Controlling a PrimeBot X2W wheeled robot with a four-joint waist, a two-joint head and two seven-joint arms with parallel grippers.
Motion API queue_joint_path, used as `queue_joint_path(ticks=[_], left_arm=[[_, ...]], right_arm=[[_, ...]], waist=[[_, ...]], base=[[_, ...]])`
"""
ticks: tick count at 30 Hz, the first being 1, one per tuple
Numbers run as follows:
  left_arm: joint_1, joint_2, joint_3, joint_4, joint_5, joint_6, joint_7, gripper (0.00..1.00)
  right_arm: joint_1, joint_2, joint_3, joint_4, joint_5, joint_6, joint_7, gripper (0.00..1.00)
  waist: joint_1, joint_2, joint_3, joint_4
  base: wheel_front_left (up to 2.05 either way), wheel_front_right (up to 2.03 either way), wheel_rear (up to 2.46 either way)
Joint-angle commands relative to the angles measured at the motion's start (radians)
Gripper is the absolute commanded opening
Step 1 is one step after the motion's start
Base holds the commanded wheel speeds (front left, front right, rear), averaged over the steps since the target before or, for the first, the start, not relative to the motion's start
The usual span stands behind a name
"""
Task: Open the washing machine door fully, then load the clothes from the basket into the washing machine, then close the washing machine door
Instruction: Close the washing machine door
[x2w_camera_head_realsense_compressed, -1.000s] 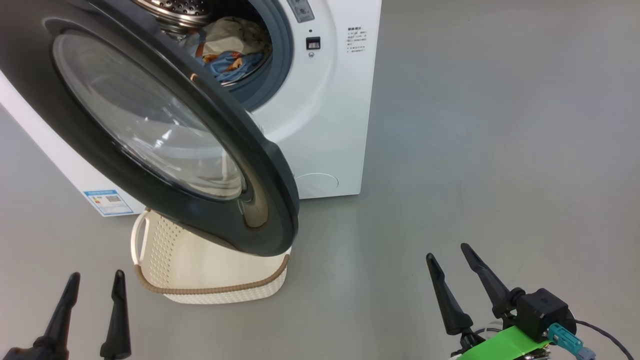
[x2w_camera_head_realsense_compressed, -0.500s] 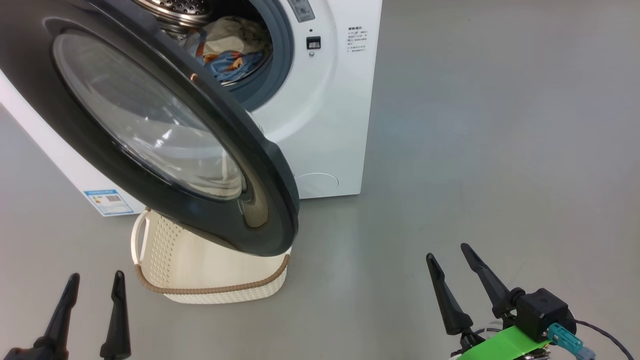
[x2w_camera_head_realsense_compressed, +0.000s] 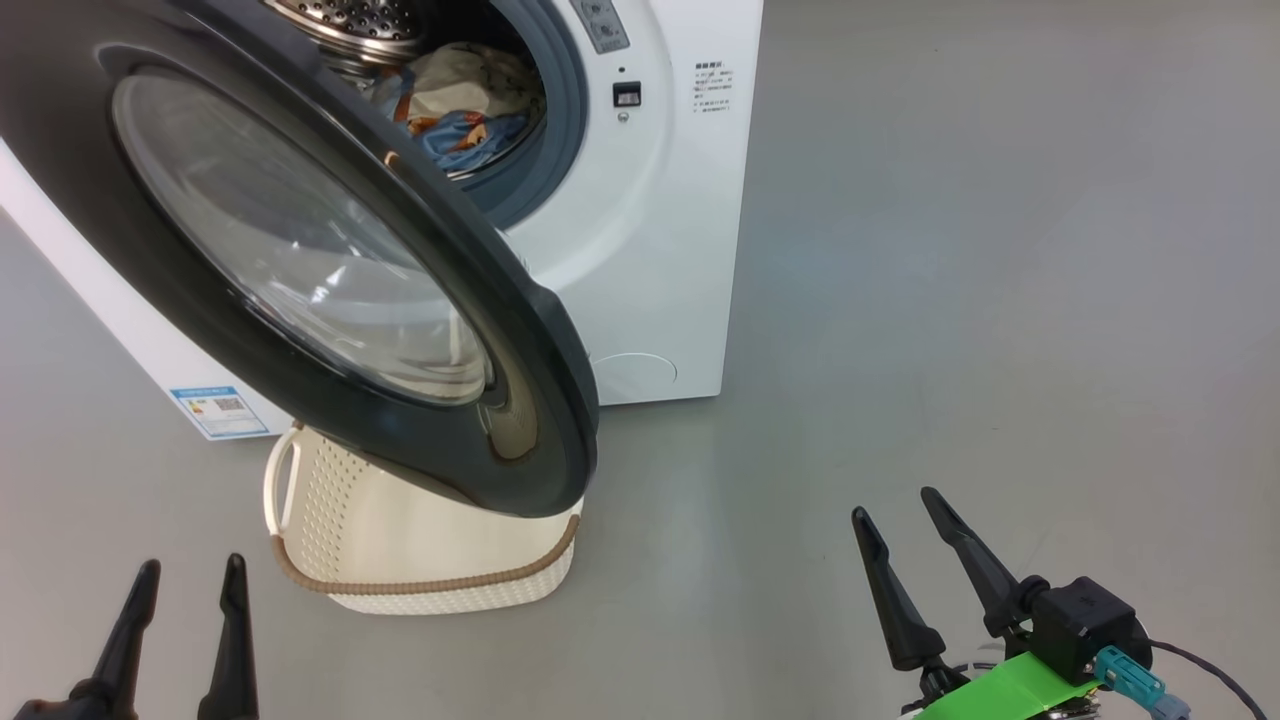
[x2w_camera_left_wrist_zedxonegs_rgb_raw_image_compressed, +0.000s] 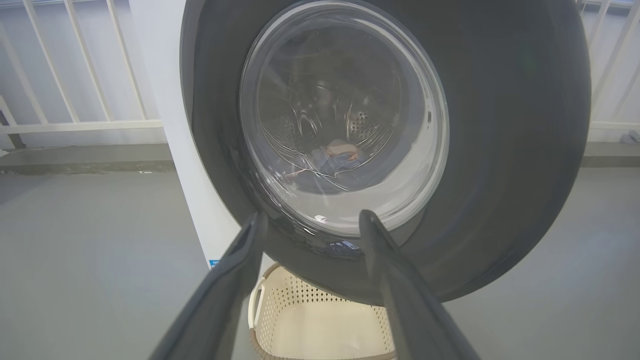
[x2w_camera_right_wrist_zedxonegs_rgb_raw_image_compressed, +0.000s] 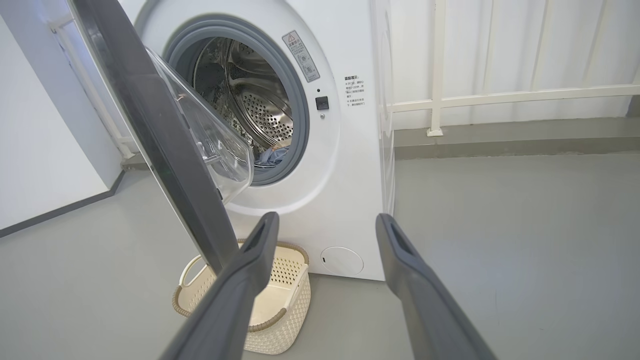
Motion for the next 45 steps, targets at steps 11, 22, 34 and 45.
queue_joint_path(ticks=[11, 22, 34, 45], left_arm=[[-0.002, 0.013, 0.041, 0.012, 0.004, -0.002, -0.006, 0.95], [0.002, 0.013, 0.037, 0.006, 0.002, -0.002, -0.006, 0.95], [-0.003, 0.01, 0.038, 0.005, -0.003, -0.002, -0.006, 0.95], [-0.012, 0.01, 0.042, 0.005, -0.01, -0.002, -0.006, 0.95]], right_arm=[[-0.009, 0.005, 0.024, -0.02, -0.007, 0.001, -0.012, 1.0], [-0.003, 0.005, 0.025, -0.02, -0.009, 0.001, -0.012, 1.0], [-0.004, 0.005, 0.025, -0.024, -0.012, 0.001, -0.012, 0.0], [-0.059, 0.005, 0.025, -0.196, -0.02, 0.001, -0.012, 0.0]], waist=[[0.0, 0.0, -0.016, -0.001], [0.0, 0.0, -0.021, 0.0], [0.0, 0.0, -0.017, 0.003], [0.0, 0.0, -0.003, 0.005]], base=[[0.0, 0.0, 0.0], [0.0, 0.0, 0.0], [0.0, 0.0, 0.0], [0.0, 0.0, 0.0]])
